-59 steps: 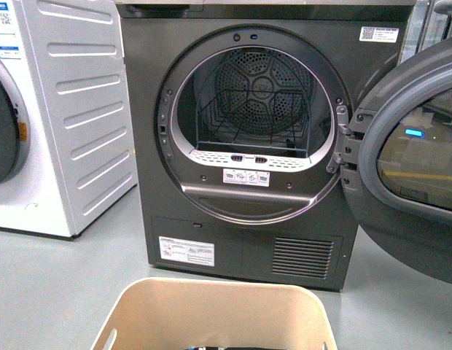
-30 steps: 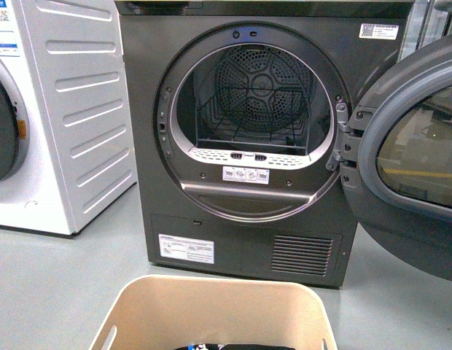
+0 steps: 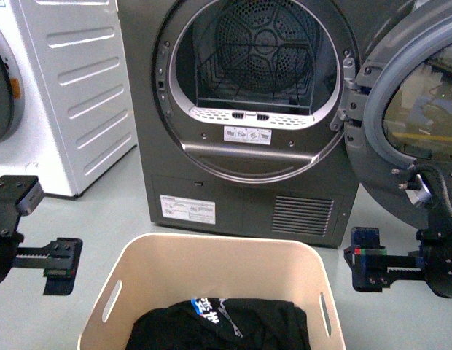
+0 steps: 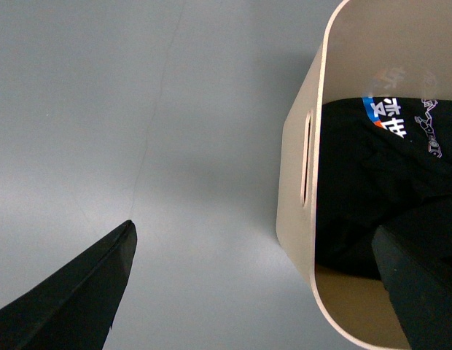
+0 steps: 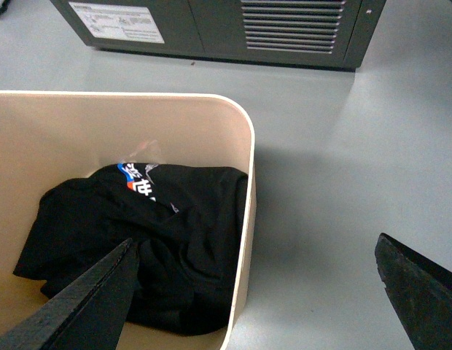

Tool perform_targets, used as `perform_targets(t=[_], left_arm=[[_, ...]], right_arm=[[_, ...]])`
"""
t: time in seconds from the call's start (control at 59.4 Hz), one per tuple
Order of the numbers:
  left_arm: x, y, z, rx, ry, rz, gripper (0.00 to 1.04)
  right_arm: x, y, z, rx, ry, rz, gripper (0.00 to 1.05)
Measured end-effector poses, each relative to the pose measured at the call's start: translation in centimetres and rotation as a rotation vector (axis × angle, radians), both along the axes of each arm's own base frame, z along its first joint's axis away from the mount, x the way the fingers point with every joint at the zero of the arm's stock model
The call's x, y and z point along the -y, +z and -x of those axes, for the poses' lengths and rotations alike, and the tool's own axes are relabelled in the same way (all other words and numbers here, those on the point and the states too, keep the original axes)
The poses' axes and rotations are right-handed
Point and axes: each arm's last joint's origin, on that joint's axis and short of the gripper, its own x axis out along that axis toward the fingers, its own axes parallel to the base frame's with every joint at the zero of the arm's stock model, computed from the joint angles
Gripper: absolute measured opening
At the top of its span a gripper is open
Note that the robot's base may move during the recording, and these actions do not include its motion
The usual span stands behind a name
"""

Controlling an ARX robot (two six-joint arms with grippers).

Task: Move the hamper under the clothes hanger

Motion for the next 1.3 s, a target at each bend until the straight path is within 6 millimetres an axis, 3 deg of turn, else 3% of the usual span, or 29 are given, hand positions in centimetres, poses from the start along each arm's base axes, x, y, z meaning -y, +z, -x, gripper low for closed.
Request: perform_targets(t=[0.472,0.808,1.297], left_arm=[[1.0,-4.8,-5.9,-0.045,-0.064,0.051,0.98],[1.2,-7.8,-7.5,-0.067,-0.075,0.088,0.98],[1.8,-10.8,-8.0,-0.09,-0.071,0.112,0.98]], right_arm=[[-0.7,-6.6,-4.6,-0.174,-0.02,0.111,0.97],[0.1,-9.3,-6.1,-0.22,-0.052,0.145,0.97],[-0.2,-11.7,-5.5,-0.272,-0.054,0.144,0.97]])
